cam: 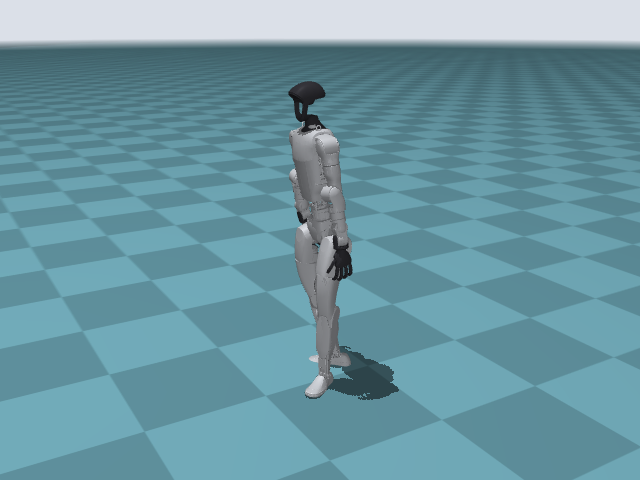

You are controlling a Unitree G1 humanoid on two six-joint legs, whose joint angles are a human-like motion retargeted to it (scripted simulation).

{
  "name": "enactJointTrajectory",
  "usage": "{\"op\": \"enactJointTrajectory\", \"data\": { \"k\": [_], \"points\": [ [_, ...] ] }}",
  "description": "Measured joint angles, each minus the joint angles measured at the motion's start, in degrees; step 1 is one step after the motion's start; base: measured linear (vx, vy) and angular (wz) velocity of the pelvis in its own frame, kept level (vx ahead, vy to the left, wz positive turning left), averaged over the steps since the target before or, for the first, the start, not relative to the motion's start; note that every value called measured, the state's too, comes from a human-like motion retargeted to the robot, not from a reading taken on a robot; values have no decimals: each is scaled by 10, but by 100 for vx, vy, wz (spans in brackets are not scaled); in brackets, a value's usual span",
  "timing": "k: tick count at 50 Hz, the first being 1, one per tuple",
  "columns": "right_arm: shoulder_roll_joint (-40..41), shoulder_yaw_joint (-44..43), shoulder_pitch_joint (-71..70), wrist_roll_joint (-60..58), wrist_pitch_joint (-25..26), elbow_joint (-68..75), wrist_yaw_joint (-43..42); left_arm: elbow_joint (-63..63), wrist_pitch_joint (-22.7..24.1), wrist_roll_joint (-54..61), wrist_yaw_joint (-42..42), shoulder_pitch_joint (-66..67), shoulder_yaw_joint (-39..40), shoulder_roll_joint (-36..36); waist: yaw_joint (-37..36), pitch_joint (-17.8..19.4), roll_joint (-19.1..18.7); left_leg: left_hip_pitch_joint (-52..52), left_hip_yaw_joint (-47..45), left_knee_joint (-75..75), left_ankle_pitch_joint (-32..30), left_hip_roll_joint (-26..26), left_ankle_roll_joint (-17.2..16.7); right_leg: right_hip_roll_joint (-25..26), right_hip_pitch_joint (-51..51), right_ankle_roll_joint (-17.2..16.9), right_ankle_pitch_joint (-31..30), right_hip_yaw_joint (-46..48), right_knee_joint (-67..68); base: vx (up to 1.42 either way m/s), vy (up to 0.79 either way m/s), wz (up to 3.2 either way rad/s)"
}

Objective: In place motions

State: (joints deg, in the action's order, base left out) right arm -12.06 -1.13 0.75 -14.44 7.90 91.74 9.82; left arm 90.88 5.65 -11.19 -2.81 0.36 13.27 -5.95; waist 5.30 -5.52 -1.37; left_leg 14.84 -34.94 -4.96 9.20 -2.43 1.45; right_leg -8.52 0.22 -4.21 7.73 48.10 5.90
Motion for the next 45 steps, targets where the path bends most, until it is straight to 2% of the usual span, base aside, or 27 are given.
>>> {"op": "enactJointTrajectory", "data": {
  "k": [2, 4, 5, 7, 10, 15, 20, 24, 30, 33, 35, 37, 39, 41, 45],
  "points": [
    [0, 1, 0, 2, -4, -5, -5, 7, 15, 6, -23, 9, 8, -2, 8, -6, -1, -13, -67, -17, -13, -13, -2, 0, 9, -7, 3, 40, -4, 24, -14, 218],
    [2, 3, -1, 3, -5, -8, -5, 9, 26, 9, -38, 21, 17, -2, 7, -12, 0, -23, -81, -32, -44, -17, 0, 2, 17, -13, 6, 66, -8, 23, -14, 167],
    [4, 4, -2, 3, -5, -9, -4, 10, 30, 10, -43, 27, 21, -2, 6, -15, -1, -26, -72, -38, -66, -17, 1, 4, 21, -16, 7, 77, -10, 29, -16, 136],
    [10, 7, -5, 3, -5, -11, 0, 13, 32, 13, -49, 39, 32, 0, -3, -20, -7, -34, -26, -24, -68, -11, -33, 17, 30, -21, 8, 92, -14, 32, -16, 105],
    [18, 12, -10, 4, -6, -13, 5, 19, 26, 18, -45, 56, 54, 9, -16, -35, -2, -32, 6, 20, -86, 22, -14, 19, 40, -29, 5, 110, -23, 29, -17, 83],
    [47, 27, -27, 19, -11, -32, 15, 22, 13, 35, -33, 67, 84, 22, -27, -45, 14, -30, 38, 51, -105, 51, -10, 24, 46, -39, -1, 134, -42, 15, -25, 62],
    [71, 50, -45, 20, -14, -71, 62, 12, -3, 32, 0, 69, 97, 26, -60, -37, 39, -39, 32, 48, -95, 60, -5, 15, 56, -43, -8, 136, -44, 16, -29, -9],
    [80, 70, -51, 4, -24, -110, 76, 3, -9, 34, 7, 68, 98, 30, -68, -30, 44, -52, 30, 44, -82, 59, -2, 11, 70, -47, -17, 136, -35, 20, -27, -11],
    [75, 88, -34, -30, -37, -138, 75, -13, -24, 16, 28, 59, 80, 23, -41, -42, 32, -66, 59, 50, -64, 61, 3, 12, 97, -52, -41, 160, -9, 29, -26, 30],
    [64, 82, -24, -34, -37, -126, 70, -31, -38, -2, 55, 50, 67, 18, -35, -34, 9, -85, 74, 58, -58, 43, 2, 10, 112, -37, -79, 160, 37, 25, -24, 20],
    [57, 71, -22, -33, -34, -107, 61, -42, -48, -13, 78, 41, 59, 14, -33, -26, -19, -96, 85, 59, -53, 15, -1, -4, 102, -6, -112, 132, 108, 21, -21, 6],
    [50, 61, -27, -23, -30, -79, 46, -46, -59, -23, 103, 28, 56, 8, -30, -20, -40, -100, 88, 59, -49, -8, -4, -46, 50, 32, -116, 60, 237, 16, -22, -11],
    [46, 51, -30, -6, -26, -51, 30, -42, -71, -31, 126, 15, 54, -1, -22, -19, -40, -98, 89, 62, -49, -6, -1, -70, -20, 26, -96, -37, 334, 7, -23, 6],
    [46, 37, -30, 15, -22, -29, 16, -34, -87, -37, 143, 4, 51, -9, -1, -17, -43, -92, 106, 63, -52, -6, 3, -62, -77, 8, -78, -113, 383, -2, -24, 65],
    [50, 11, -18, 61, -36, -11, -7, -20, -100, -36, 149, -11, 40, -21, 39, -5, -56, -77, 147, 55, -55, -18, 6, -22, -118, -9, -45, -154, 351, -9, -26, 83]
  ]
}}
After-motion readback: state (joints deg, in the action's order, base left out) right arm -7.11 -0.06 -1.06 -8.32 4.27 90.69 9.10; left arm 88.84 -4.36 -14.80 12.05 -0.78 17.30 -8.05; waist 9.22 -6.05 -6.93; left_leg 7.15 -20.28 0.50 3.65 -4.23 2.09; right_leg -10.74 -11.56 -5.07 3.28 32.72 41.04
